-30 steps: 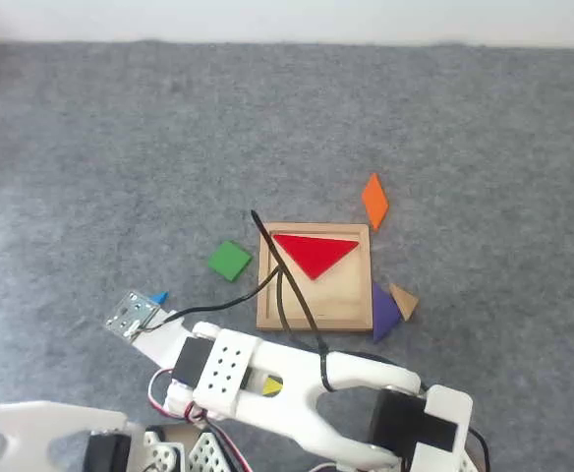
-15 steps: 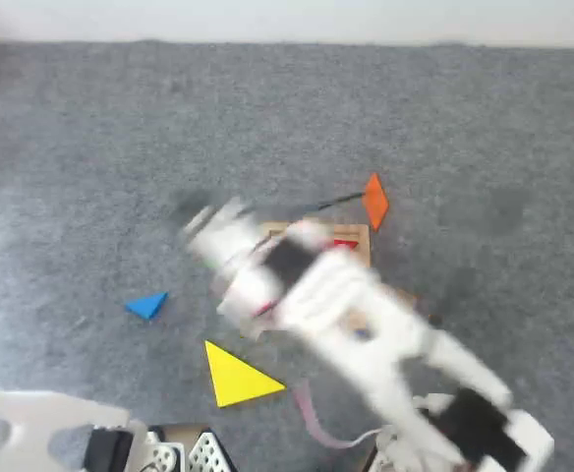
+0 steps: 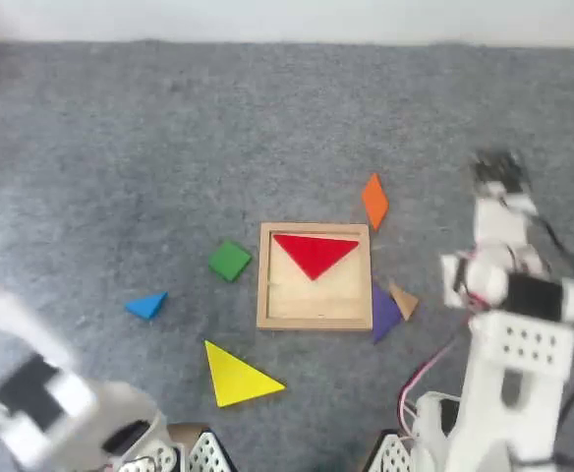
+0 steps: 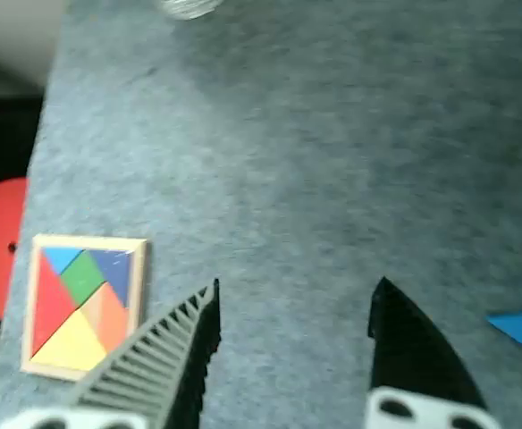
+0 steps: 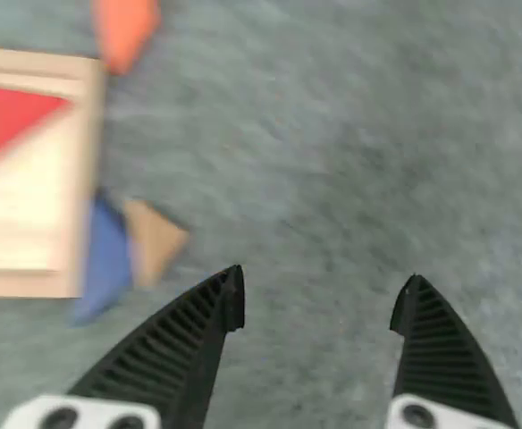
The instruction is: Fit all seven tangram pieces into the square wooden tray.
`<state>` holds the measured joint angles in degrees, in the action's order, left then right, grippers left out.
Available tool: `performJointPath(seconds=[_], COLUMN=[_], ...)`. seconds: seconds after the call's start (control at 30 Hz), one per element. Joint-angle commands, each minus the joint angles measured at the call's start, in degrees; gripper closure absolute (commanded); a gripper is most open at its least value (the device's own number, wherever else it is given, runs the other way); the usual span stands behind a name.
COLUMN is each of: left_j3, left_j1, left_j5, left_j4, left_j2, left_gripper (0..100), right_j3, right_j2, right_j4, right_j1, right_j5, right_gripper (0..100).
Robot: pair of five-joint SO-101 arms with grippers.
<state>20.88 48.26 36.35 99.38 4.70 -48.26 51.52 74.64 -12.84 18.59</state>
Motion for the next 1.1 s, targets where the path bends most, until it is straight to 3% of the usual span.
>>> performJointPath(seconds=[0.0, 0.13, 0.3, 0.5, 0.73, 1.07], left_j3=[-17.01, -30.02, -49.36, -70.29, -73.01, -76.0], left_j1=[-10.64, -17.41, -25.93, -35.52, -45.54, -61.01], left_j5=[1.93, 2.29, 8.79, 18.64, 24.62, 24.0], left_j4=[1.23, 1.32, 1.32, 1.32, 0.44, -3.43], left_j2=[21.45, 36.22, 48.26, 59.25, 65.93, 65.76], left_gripper=[74, 74, 74, 74, 69, 68], right_j3=[-21.36, -36.92, -47.65, -48.18, -48.26, -48.26], right_j2=[12.44, 25.63, 41.36, 53.23, 51.12, 50.77], right_j4=[-13.93, -18.59, -18.77, -6.29, -1.98, -1.98], right_j1=[-7.69, -11.65, -16.57, -20.26, -18.42, -18.33], right_j5=[7.65, 14.95, 16.35, 16.35, 16.26, 16.18], right_gripper=[71.9, 71.8, 71.8, 71.8, 71.8, 71.8])
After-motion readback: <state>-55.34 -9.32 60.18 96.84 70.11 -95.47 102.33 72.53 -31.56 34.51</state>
